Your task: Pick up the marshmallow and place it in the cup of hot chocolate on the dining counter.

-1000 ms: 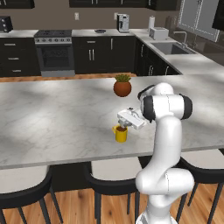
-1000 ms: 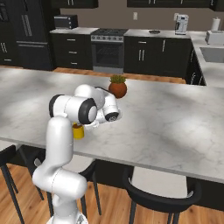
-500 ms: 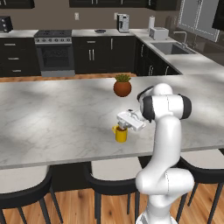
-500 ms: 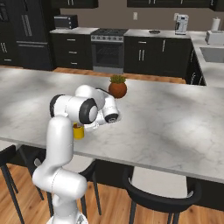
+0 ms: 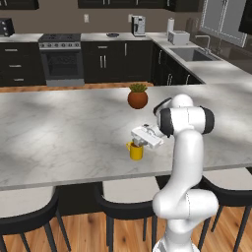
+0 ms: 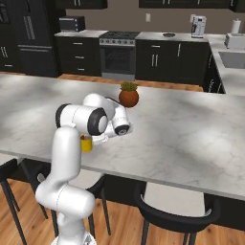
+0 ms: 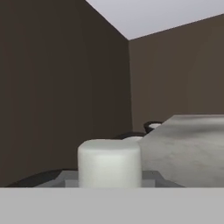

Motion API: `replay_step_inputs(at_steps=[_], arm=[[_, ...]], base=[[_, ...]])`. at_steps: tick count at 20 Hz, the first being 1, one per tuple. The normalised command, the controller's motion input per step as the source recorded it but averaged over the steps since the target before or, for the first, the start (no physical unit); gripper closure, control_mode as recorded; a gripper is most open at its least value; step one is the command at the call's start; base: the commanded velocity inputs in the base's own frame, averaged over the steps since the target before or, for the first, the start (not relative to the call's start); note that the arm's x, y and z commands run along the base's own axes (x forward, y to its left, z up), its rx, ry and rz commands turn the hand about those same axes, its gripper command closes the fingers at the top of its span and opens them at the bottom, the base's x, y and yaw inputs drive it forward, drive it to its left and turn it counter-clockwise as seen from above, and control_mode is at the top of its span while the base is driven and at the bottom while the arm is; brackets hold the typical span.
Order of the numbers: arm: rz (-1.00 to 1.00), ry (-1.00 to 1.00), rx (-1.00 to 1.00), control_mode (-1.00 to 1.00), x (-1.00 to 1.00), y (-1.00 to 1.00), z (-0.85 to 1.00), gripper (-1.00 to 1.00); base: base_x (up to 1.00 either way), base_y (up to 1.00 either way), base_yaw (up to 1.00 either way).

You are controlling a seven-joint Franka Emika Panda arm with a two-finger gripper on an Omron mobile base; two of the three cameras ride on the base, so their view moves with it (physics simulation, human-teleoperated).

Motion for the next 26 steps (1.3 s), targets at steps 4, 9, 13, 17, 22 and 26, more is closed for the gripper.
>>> replay_step_inputs(at_steps=[4, 9, 13, 17, 22, 26], arm=[[0.0, -0.01, -0.01, -1.0, 0.0, 0.01, 0.0, -1.0], [0.0, -0.01, 0.0, -1.0, -0.07, 0.01, 0.0, -1.0], [0.0, -0.08, 0.0, -1.0, -0.3, 0.0, 0.16, -1.0], [0.0, -0.2, 0.0, -1.0, -0.49, 0.0, 0.55, -1.0], [0.0, -0.41, 0.0, -1.0, -0.66, 0.0, 0.89, -1.0], [0.0, -0.4, 0.0, -1.0, -0.78, 0.01, 0.92, -1.0]], base=[[0.0, 0.0, 0.0], [0.0, 0.0, 0.0], [0.0, 0.0, 0.0], [0.0, 0.0, 0.0], [0.0, 0.0, 0.0], [0.0, 0.0, 0.0]])
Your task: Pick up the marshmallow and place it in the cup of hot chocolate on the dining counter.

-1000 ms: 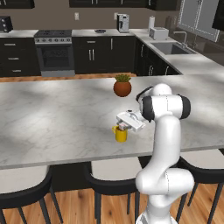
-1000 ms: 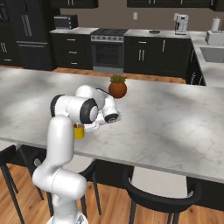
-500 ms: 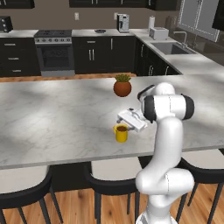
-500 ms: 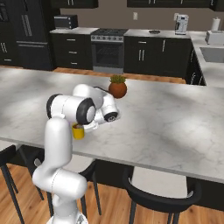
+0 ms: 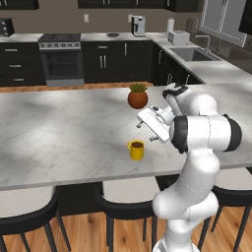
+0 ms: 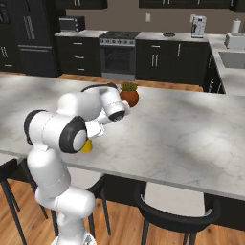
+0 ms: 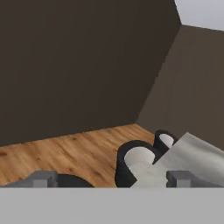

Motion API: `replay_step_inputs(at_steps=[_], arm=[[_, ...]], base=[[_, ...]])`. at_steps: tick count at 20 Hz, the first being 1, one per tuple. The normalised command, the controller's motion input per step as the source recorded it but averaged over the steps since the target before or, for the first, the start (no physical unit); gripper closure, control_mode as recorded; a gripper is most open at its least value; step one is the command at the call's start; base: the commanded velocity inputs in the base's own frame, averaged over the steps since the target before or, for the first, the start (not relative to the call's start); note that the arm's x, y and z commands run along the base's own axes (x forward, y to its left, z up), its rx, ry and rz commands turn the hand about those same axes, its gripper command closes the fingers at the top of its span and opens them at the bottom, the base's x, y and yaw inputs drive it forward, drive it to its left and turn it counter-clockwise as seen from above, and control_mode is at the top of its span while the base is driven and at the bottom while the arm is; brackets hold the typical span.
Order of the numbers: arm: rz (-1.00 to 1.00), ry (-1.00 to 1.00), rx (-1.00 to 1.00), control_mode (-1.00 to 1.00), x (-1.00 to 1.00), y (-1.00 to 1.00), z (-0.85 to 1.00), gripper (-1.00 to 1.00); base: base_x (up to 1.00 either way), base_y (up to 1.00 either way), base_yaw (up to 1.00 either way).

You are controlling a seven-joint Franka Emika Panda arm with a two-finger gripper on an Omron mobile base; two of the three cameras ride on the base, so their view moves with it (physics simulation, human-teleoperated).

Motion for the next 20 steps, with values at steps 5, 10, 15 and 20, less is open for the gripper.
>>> replay_step_inputs(at_steps=[5, 10, 15, 20], arm=[[-0.02, -0.48, -0.05, -1.0, -0.87, 0.05, 0.64, -1.0], [-0.03, -0.49, -0.04, -1.0, -0.77, 0.02, 0.68, -1.0], [-0.06, -0.52, -0.08, -1.0, -0.22, 0.08, 0.31, -1.0], [-0.01, -0.55, -0.09, -1.0, 0.05, 0.0, 0.02, -1.0]], base=[[0.0, 0.0, 0.0], [0.0, 0.0, 0.0], [0.0, 0.0, 0.0], [0.0, 0.0, 0.0]])
